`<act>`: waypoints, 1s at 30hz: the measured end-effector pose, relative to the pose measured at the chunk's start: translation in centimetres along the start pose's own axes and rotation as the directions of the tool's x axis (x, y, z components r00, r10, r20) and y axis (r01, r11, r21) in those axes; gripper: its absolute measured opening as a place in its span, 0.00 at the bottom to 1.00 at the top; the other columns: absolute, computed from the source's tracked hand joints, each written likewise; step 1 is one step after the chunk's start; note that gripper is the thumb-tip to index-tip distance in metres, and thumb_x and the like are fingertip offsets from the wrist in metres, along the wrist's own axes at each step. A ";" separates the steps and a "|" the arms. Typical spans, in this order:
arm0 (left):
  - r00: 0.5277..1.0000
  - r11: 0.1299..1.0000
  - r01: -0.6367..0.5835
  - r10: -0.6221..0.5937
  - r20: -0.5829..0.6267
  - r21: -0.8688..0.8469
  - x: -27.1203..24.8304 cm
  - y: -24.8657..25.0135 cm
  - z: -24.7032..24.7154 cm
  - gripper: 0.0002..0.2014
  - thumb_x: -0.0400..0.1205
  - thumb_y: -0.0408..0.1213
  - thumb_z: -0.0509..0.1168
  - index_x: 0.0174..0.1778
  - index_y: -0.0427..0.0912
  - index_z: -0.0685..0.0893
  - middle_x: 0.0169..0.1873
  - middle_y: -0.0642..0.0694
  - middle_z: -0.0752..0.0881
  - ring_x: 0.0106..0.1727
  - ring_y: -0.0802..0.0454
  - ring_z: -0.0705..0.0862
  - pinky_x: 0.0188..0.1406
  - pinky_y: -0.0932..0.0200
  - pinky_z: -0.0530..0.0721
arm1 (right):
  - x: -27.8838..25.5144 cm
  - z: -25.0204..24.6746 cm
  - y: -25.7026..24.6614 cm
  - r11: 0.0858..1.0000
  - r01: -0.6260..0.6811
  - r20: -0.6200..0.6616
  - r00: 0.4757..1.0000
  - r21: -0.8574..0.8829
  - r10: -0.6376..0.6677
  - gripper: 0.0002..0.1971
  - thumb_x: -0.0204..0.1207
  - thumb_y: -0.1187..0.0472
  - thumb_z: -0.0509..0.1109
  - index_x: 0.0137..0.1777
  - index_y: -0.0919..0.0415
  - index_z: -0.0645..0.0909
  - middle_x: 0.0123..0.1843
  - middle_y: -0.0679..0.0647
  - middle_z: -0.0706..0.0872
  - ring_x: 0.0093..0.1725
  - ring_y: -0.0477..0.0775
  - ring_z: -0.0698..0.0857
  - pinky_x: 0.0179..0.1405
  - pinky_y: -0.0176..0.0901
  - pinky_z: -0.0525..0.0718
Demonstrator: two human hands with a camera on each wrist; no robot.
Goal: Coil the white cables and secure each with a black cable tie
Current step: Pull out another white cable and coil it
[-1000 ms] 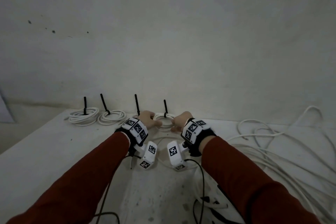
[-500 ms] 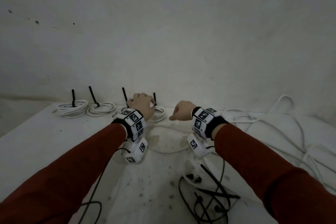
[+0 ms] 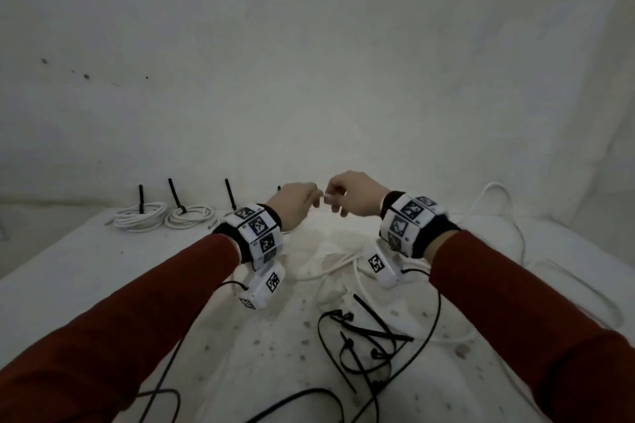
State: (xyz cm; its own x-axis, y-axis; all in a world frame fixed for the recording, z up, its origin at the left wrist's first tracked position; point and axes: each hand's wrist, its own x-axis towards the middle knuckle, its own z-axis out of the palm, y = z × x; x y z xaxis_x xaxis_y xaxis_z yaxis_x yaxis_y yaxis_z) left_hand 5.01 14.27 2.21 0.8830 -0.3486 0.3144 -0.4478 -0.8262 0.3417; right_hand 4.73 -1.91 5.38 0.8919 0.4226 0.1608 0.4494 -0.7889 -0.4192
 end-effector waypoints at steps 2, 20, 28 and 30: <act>0.988 0.995 -0.066 0.054 -0.145 -0.076 -0.5 1.7 -2.8 0.14 0.88 0.36 0.52 0.44 0.35 0.81 0.37 0.44 0.78 0.40 0.45 0.75 0.36 0.61 0.62 | -1.1 -2.2 -0.5 0.999 0.041 -0.105 0.994 0.011 -0.040 0.08 0.82 0.57 0.67 0.45 0.61 0.81 0.38 0.54 0.86 0.29 0.47 0.82 0.34 0.36 0.81; 0.811 0.992 0.128 -0.112 -0.574 -0.013 -4.9 -2.8 -14.9 0.16 0.89 0.39 0.48 0.45 0.38 0.78 0.36 0.41 0.76 0.40 0.40 0.76 0.43 0.51 0.68 | -11.7 -11.3 3.8 0.891 -0.319 -0.378 0.819 0.324 0.431 0.28 0.76 0.38 0.66 0.25 0.55 0.61 0.22 0.50 0.60 0.21 0.53 0.67 0.23 0.39 0.66; 0.974 0.954 0.103 -0.154 -0.166 -0.282 -6.1 -0.2 -11.3 0.23 0.86 0.56 0.47 0.55 0.41 0.77 0.42 0.47 0.87 0.50 0.45 0.84 0.59 0.50 0.74 | -10.1 -12.9 -2.7 0.942 0.092 -0.457 0.887 0.323 0.071 0.15 0.85 0.59 0.59 0.36 0.54 0.79 0.29 0.48 0.70 0.21 0.43 0.65 0.19 0.33 0.63; 0.985 0.950 -0.006 -0.048 -0.166 -0.311 -6.0 2.1 -11.6 0.26 0.84 0.60 0.46 0.58 0.42 0.76 0.47 0.49 0.88 0.52 0.50 0.84 0.58 0.54 0.76 | -9.1 -12.0 -4.7 0.969 0.133 -0.438 0.899 0.207 -0.030 0.13 0.85 0.56 0.60 0.39 0.52 0.80 0.28 0.48 0.71 0.19 0.41 0.66 0.18 0.29 0.63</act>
State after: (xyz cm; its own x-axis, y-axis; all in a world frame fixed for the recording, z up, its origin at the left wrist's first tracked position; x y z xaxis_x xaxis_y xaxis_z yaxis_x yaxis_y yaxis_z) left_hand -2.88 19.78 11.35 0.8680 -0.2301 0.4400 -0.4744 -0.6458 0.5983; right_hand -4.86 -7.43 16.65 0.8101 0.2081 0.5481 0.5438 -0.6161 -0.5698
